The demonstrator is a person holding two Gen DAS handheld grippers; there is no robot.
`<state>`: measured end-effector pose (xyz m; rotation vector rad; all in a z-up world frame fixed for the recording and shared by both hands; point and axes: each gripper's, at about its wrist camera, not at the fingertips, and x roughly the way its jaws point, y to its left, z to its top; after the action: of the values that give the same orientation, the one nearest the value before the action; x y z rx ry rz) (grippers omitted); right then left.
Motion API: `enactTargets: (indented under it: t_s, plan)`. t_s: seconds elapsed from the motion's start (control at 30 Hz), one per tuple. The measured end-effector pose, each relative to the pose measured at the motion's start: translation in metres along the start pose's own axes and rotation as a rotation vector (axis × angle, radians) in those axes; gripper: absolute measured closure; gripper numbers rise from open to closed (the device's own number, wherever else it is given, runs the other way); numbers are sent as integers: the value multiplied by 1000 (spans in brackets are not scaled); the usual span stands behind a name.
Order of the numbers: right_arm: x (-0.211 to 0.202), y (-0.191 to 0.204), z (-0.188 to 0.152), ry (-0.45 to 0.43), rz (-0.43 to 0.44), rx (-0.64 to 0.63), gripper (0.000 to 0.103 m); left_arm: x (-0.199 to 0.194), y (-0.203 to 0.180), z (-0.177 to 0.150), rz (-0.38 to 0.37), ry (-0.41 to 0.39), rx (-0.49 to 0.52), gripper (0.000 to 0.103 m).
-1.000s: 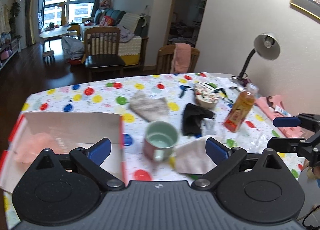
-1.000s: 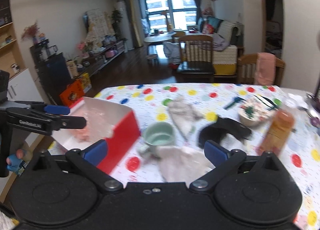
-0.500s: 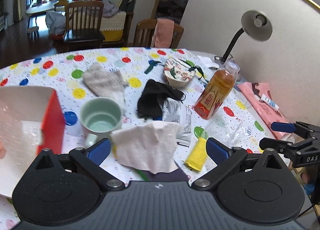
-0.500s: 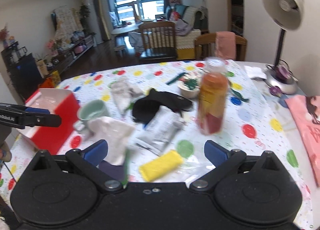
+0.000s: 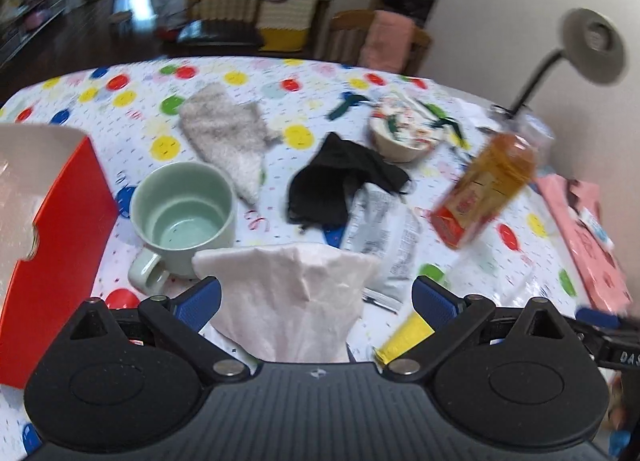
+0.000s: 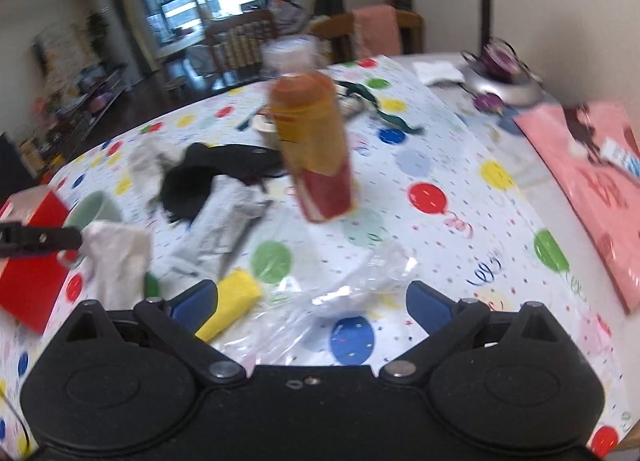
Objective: Organize soft objects
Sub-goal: 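Move the left gripper to the white cloth while the right moves to the clear plastic bag, then grasp the white cloth with the left gripper while the right gripper grasps the clear plastic bag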
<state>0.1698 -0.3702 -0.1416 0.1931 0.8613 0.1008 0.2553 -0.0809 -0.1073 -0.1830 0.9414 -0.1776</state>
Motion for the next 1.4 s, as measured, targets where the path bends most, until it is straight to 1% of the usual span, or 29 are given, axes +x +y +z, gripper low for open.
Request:
enactTargets:
  t_s: [0.03, 0.1, 0.17, 0.3, 0.4, 0.47, 0.57, 0.63, 0.73, 0.8, 0.87, 0.93, 1.0, 1.07, 1.1, 1.17, 1.2, 1.27, 1.33, 1.4]
  plan:
    - [4, -5, 1, 7, -5, 25, 4, 3, 1, 2, 20, 5, -27, 1]
    - [12, -12, 3, 21, -8, 65, 5, 7, 4, 8, 21, 17, -97, 1]
    - [19, -16, 6, 30, -10, 92, 5, 12, 5, 12, 37, 28, -155, 1]
    - [35, -26, 10, 54, -19, 174, 5, 25, 2, 19, 62, 42, -202, 1]
    - [51, -38, 13, 80, -29, 281, 9, 36, 3, 22, 78, 63, -242, 1]
    - [59, -43, 14, 95, -27, 337, 9, 41, 3, 22, 84, 80, -258, 1]
    - [71, -45, 13, 118, -42, 369, 12, 52, 4, 21, 97, 108, -275, 1]
    - [76, -43, 12, 134, -48, 369, 15, 58, 9, 20, 90, 130, -304, 2]
    - [83, -37, 11, 147, -66, 344, 19, 65, 14, 18, 102, 145, -319, 2]
    - [88, -34, 10, 163, -83, 324, 27, 68, 16, 18, 103, 152, -325, 6]
    - [92, -32, 9, 174, -96, 306, 33, 70, 17, 17, 101, 158, -322, 16]
    - [91, -30, 7, 170, -101, 280, 37, 71, 17, 16, 96, 163, -315, 23]
    - [91, -28, 8, 169, -97, 265, 44, 71, 17, 15, 93, 168, -311, 29]
    - [89, -27, 8, 165, -96, 257, 49, 70, 18, 14, 85, 172, -306, 41]
    - [88, -26, 8, 163, -96, 252, 53, 69, 18, 13, 81, 173, -303, 43]
    - [85, -24, 7, 155, -97, 243, 58, 67, 21, 11, 66, 174, -300, 52]
    - [84, -24, 7, 152, -96, 242, 60, 66, 22, 11, 60, 173, -300, 55]
    - [81, -25, 5, 145, -94, 246, 64, 64, 24, 9, 48, 174, -295, 64]
    - [77, -26, 4, 137, -88, 247, 65, 61, 26, 7, 36, 172, -281, 69]
    - [72, -26, 3, 123, -80, 245, 69, 57, 26, 5, 24, 166, -258, 70]
